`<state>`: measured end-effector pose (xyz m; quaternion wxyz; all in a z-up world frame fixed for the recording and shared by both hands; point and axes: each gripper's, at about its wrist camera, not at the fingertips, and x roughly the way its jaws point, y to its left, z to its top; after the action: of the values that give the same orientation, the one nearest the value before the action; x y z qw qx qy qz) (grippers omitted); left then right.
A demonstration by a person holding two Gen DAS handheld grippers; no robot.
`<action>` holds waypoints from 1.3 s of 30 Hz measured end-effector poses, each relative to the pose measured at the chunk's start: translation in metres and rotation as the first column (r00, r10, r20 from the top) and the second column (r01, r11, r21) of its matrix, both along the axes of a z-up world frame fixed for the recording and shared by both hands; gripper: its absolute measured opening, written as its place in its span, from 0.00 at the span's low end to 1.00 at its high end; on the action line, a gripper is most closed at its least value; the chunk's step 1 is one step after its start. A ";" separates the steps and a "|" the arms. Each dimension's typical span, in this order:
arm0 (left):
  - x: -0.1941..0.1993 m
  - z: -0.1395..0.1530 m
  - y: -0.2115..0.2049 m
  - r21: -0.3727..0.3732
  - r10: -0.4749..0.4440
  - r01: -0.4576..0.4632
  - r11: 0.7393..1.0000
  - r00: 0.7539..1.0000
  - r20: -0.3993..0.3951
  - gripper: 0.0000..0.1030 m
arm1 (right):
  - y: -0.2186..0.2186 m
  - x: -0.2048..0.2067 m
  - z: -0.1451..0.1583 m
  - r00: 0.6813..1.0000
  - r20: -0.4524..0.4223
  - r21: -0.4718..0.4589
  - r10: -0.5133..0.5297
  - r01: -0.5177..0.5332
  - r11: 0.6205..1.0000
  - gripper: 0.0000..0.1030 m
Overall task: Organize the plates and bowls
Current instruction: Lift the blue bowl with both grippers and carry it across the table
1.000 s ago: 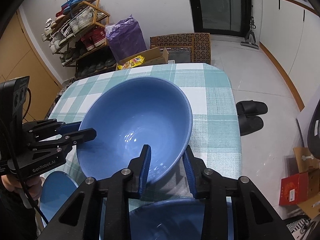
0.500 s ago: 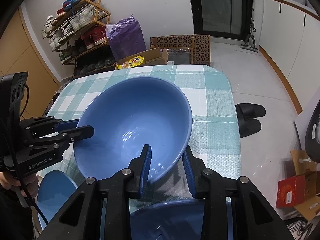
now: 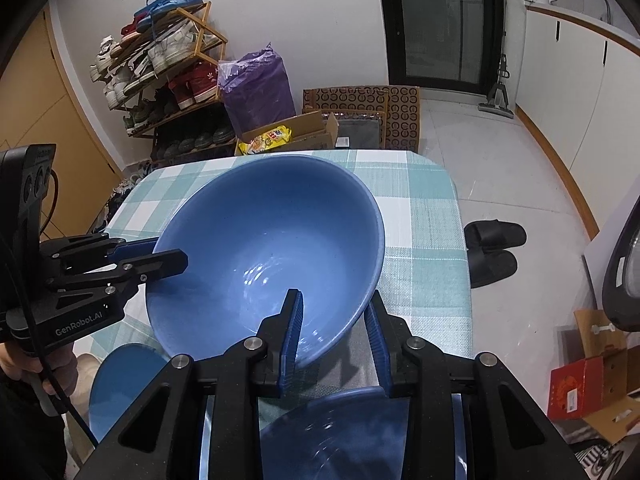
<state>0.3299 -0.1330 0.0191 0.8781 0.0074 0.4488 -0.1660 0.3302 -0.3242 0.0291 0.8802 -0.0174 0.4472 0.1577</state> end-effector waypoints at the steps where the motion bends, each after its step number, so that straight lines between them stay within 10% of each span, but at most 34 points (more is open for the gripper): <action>1: -0.001 0.003 0.000 0.001 0.000 0.000 1.000 1.000 0.005 0.21 | 0.000 -0.002 0.003 1.000 0.005 0.000 0.000 0.000 1.000 0.32; 39: -0.077 0.068 0.027 -0.040 0.026 -0.021 0.999 0.991 0.131 0.21 | 0.020 -0.095 0.087 0.987 0.148 0.001 0.054 -0.055 0.998 0.32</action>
<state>0.2526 -0.1057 0.0873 0.9075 -0.0038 0.3869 -0.1635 0.2350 -0.3042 0.1166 0.9064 -0.0391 0.3796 0.1811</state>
